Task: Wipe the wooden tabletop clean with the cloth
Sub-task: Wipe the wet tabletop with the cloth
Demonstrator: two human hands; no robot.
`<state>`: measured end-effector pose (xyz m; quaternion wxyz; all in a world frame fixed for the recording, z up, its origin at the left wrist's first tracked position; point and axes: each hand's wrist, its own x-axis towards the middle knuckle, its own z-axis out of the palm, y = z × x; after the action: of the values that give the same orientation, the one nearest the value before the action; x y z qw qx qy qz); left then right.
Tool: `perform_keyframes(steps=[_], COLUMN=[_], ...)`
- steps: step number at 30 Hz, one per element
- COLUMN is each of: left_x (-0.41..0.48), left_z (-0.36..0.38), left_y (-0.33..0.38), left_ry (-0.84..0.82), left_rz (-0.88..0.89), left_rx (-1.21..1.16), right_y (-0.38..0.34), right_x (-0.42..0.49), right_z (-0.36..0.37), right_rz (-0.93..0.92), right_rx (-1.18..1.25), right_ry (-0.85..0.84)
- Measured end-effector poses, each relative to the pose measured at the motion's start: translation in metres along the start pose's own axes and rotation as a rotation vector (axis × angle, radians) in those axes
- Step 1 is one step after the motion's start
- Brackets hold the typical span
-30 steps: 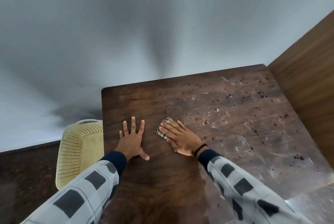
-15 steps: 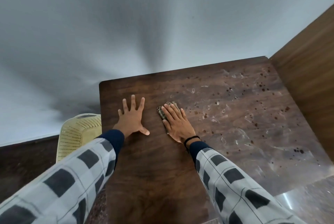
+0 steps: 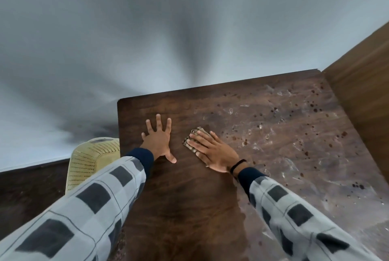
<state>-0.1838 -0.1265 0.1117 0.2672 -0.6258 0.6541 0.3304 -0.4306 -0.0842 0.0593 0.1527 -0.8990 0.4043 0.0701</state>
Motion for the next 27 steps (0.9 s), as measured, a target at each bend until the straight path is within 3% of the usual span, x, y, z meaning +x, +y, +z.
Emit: perform_keyframes(steps=[2, 6, 9, 12, 17, 21, 24, 27], left_x=[0.002, 0.003, 0.006, 0.008, 0.009, 0.007, 0.007, 0.005], left_z=[-0.001, 0.001, 0.004, 0.004, 0.006, 0.005, 0.003, 0.001], left_y=[0.000, -0.001, -0.002, -0.001, -0.003, -0.003, -0.001, 0.000], left_ry=[-0.011, -0.003, 0.017, 0.008, 0.016, 0.024, 0.010, 0.004], left_rz=[-0.001, 0.002, -0.003, -0.005, 0.001, 0.000, 0.002, -0.003], left_rx=[-0.003, -0.008, 0.011, 0.011, -0.010, -0.003, 0.002, 0.004], right_y=[0.017, -0.021, -0.037, -0.004, -0.014, -0.029, -0.001, 0.010], right_x=[0.014, 0.041, 0.033, 0.034, 0.067, 0.051, 0.047, 0.061], right_z=[-0.014, -0.011, 0.003, -0.007, -0.020, -0.005, -0.012, -0.026], right_rz=[0.064, 0.444, 0.319, 0.177, 0.504, 0.355, 0.221, 0.277], right_rx=[0.000, 0.216, 0.188, 0.077, 0.263, 0.283, 0.140, 0.124], right_ry=[0.000, 0.140, 0.137, 0.084, 0.169, 0.139, 0.104, 0.110])
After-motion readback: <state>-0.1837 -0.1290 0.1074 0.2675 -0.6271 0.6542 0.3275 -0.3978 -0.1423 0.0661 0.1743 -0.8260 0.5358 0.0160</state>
